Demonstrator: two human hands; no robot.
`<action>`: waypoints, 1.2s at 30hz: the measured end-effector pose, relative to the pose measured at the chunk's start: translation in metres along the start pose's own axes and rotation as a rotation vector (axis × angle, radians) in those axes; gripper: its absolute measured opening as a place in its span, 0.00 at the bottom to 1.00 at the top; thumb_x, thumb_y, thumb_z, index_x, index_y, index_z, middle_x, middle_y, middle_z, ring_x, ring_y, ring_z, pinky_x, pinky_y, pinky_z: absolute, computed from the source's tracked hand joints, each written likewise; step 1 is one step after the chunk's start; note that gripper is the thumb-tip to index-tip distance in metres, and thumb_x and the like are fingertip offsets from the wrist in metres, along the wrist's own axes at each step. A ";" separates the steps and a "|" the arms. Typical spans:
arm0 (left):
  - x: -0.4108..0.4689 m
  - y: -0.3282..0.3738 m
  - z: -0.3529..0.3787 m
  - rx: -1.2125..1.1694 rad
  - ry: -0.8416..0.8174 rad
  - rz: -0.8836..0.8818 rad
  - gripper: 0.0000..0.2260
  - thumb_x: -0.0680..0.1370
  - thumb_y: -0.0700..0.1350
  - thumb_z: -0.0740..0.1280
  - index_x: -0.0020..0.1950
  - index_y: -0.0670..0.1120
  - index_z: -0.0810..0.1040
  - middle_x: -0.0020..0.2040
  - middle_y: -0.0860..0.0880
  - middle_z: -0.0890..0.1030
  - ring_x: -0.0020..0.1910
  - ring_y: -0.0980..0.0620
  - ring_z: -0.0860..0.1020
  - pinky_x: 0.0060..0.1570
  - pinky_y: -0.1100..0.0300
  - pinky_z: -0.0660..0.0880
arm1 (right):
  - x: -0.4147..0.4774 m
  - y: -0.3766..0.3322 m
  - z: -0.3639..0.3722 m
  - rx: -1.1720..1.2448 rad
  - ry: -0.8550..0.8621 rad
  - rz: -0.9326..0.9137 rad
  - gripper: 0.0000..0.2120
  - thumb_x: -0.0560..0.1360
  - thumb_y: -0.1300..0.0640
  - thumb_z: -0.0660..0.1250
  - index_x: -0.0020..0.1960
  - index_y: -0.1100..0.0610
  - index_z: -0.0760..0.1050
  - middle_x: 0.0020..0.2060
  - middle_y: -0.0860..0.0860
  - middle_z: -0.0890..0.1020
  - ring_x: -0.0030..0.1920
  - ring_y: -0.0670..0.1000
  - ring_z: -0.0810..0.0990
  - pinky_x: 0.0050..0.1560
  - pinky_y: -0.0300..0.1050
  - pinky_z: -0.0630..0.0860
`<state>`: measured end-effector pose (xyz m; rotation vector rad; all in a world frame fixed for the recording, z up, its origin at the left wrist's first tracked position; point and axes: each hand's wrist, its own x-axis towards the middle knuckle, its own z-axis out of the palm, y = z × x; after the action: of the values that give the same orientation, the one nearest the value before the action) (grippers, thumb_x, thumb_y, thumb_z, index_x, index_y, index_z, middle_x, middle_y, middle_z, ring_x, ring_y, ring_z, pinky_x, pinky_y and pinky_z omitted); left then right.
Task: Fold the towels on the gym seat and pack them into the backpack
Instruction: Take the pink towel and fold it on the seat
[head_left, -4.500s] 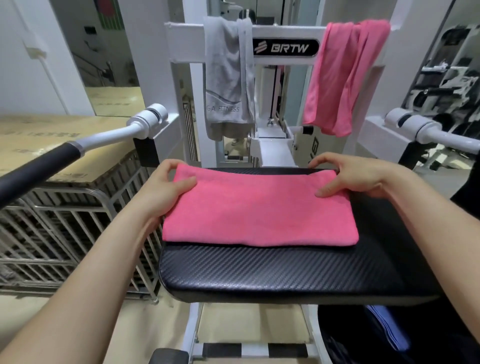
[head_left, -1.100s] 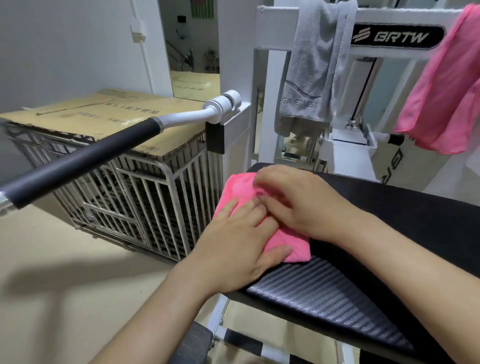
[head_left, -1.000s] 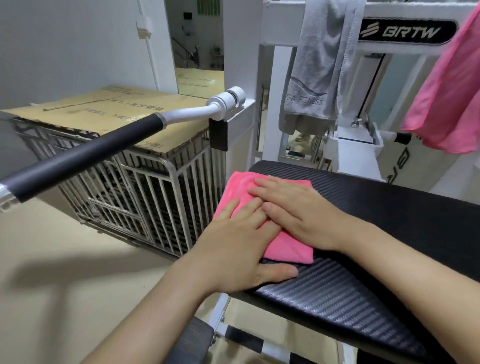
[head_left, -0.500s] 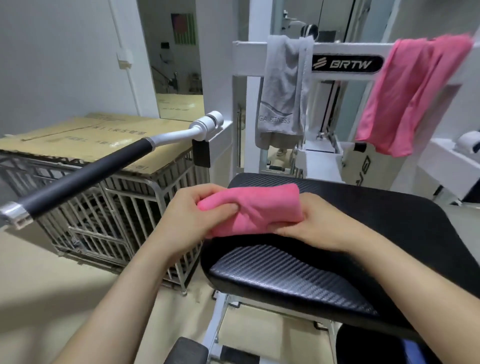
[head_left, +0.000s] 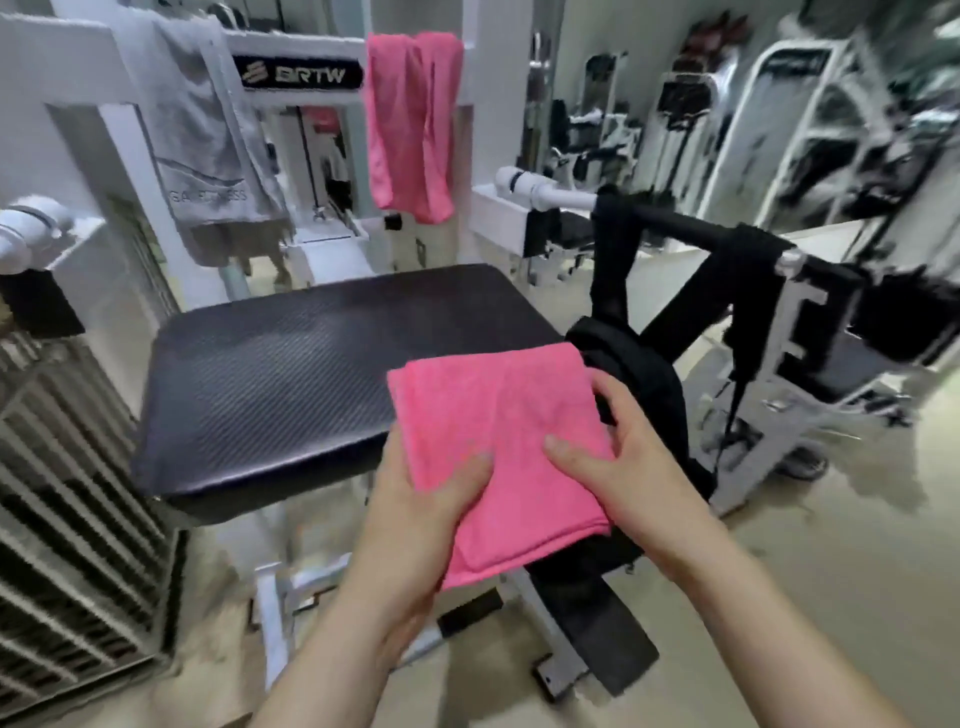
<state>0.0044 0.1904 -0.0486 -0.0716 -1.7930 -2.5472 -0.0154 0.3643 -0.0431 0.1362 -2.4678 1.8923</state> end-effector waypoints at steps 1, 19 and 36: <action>-0.002 -0.016 0.008 0.148 -0.023 0.022 0.21 0.75 0.38 0.70 0.64 0.55 0.73 0.54 0.56 0.83 0.53 0.58 0.82 0.46 0.66 0.78 | -0.013 0.010 -0.010 -0.200 0.130 0.029 0.33 0.73 0.48 0.71 0.71 0.37 0.57 0.53 0.46 0.79 0.47 0.45 0.81 0.49 0.43 0.77; 0.082 -0.210 0.083 0.172 -0.090 -0.593 0.18 0.76 0.40 0.62 0.64 0.55 0.74 0.52 0.44 0.84 0.47 0.43 0.83 0.39 0.52 0.77 | 0.055 0.154 -0.072 -0.485 -0.506 0.430 0.34 0.69 0.47 0.70 0.71 0.54 0.65 0.58 0.54 0.80 0.50 0.50 0.78 0.54 0.51 0.78; 0.136 -0.249 0.075 0.348 0.410 -0.636 0.09 0.78 0.33 0.59 0.51 0.46 0.71 0.32 0.45 0.72 0.20 0.55 0.66 0.18 0.67 0.58 | 0.178 0.268 -0.093 -1.147 -0.165 0.181 0.13 0.76 0.54 0.60 0.57 0.57 0.73 0.54 0.57 0.74 0.49 0.61 0.79 0.45 0.48 0.74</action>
<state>-0.1416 0.3462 -0.2503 1.0974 -2.2830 -2.2478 -0.2182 0.5140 -0.2634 0.0273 -3.2885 0.2489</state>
